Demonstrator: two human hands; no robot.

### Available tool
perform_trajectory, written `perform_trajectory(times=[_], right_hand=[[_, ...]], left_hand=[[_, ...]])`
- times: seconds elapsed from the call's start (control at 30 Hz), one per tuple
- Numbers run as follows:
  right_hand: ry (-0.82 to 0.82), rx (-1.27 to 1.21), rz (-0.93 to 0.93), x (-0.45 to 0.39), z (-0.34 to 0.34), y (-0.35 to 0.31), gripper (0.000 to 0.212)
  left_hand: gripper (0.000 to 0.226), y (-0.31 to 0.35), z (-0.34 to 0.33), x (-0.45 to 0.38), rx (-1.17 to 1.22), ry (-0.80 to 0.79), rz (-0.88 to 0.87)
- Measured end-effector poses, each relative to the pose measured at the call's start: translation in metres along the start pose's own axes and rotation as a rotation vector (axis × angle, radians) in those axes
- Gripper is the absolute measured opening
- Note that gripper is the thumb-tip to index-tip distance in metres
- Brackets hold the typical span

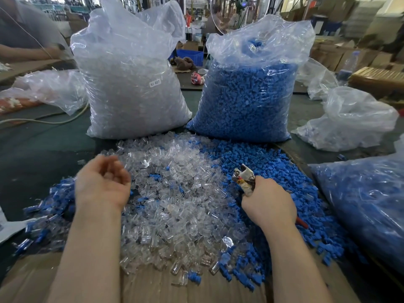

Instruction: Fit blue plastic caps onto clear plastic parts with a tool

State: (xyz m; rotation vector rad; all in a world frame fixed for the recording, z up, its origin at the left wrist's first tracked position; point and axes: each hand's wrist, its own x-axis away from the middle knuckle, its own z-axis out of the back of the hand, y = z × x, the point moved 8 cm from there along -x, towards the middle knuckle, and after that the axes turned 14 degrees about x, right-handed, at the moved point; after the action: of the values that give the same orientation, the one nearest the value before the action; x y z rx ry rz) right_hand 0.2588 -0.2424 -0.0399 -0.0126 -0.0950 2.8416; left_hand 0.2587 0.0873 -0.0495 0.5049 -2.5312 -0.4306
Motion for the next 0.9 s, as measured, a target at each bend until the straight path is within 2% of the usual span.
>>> perform_trajectory(times=[0.13,0.2,0.27,0.33,0.57,0.73,0.9], right_hand=[[-0.032,0.017,0.016,0.0,-0.002,-0.003,0.014],[-0.031,0.022,0.014,0.0,-0.002,-0.003,0.017],[-0.029,0.024,0.014,0.0,-0.002,-0.003,0.019],[-0.031,0.014,0.017,0.0,-0.002,-0.002,0.023],[-0.043,0.013,0.037,0.001,-0.003,-0.007,0.015],[0.019,-0.007,-0.01,0.002,0.004,-0.003,0.021],[0.073,-0.12,-0.02,-0.001,0.007,-0.002,0.025]], left_hand=[[0.003,-0.029,-0.033,0.017,-0.866,-0.281,-0.174],[0.013,-0.049,-0.041,0.024,-1.249,-0.417,-0.289],[0.028,-0.063,-0.042,0.028,-1.598,-0.48,-0.422],[0.04,-0.073,-0.041,0.03,-1.772,-0.497,-0.526],[0.026,-0.076,-0.045,0.036,-1.776,-0.542,-0.65],[0.025,-0.075,-0.043,0.036,-1.757,-0.533,-0.629],[0.014,-0.073,-0.047,0.038,-1.489,-0.541,-0.485]])
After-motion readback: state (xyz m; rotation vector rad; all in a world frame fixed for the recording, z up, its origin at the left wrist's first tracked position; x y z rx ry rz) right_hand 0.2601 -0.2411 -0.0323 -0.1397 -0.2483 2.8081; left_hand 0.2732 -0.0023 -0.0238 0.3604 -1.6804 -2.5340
